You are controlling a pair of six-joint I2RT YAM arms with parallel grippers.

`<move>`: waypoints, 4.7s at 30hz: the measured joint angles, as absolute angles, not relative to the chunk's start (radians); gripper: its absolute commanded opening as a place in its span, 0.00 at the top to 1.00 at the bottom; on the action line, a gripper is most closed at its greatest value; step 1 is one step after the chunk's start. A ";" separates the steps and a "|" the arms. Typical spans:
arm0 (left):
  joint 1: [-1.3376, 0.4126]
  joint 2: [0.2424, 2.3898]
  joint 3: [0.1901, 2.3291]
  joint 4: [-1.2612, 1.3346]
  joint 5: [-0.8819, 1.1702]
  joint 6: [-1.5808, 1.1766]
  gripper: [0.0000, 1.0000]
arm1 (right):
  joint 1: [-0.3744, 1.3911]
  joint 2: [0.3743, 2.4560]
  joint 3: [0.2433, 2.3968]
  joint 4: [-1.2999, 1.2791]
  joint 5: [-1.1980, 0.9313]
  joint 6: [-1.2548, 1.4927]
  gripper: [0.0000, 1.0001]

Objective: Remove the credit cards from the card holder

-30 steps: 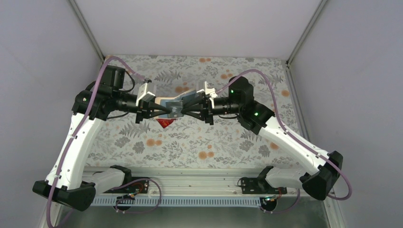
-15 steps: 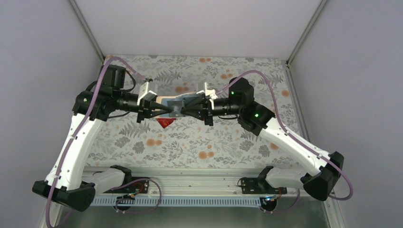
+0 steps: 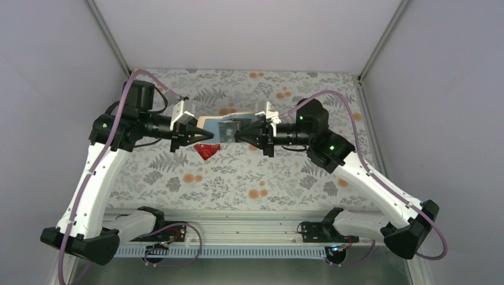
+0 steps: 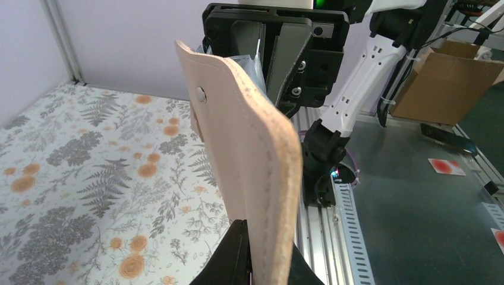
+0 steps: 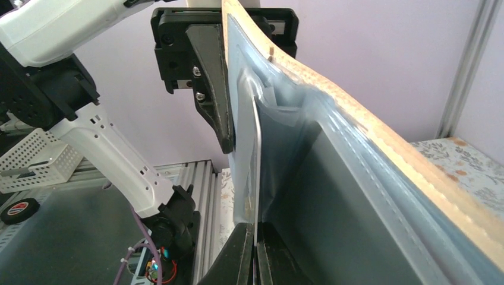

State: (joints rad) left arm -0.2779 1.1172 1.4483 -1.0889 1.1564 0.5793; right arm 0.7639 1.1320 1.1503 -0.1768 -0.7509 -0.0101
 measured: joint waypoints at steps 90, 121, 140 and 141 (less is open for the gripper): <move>-0.248 1.126 1.514 -1.065 1.158 0.544 0.98 | 0.643 1.130 1.016 0.113 -0.825 0.141 0.84; -0.255 1.153 1.353 -0.803 0.643 0.339 0.18 | 0.991 1.473 1.401 -0.264 -0.044 0.388 0.96; -0.263 1.131 1.353 -0.804 0.503 0.332 0.94 | 0.990 1.380 1.363 -0.282 -0.076 0.309 0.96; -0.266 1.129 1.356 -0.809 0.521 0.334 0.97 | 0.987 1.376 1.361 -0.283 -0.082 0.305 0.96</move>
State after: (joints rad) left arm -0.2657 1.1286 1.3556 -0.8089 0.5213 0.3344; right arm 0.9871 1.3758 1.3605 -0.2829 -0.0822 0.3046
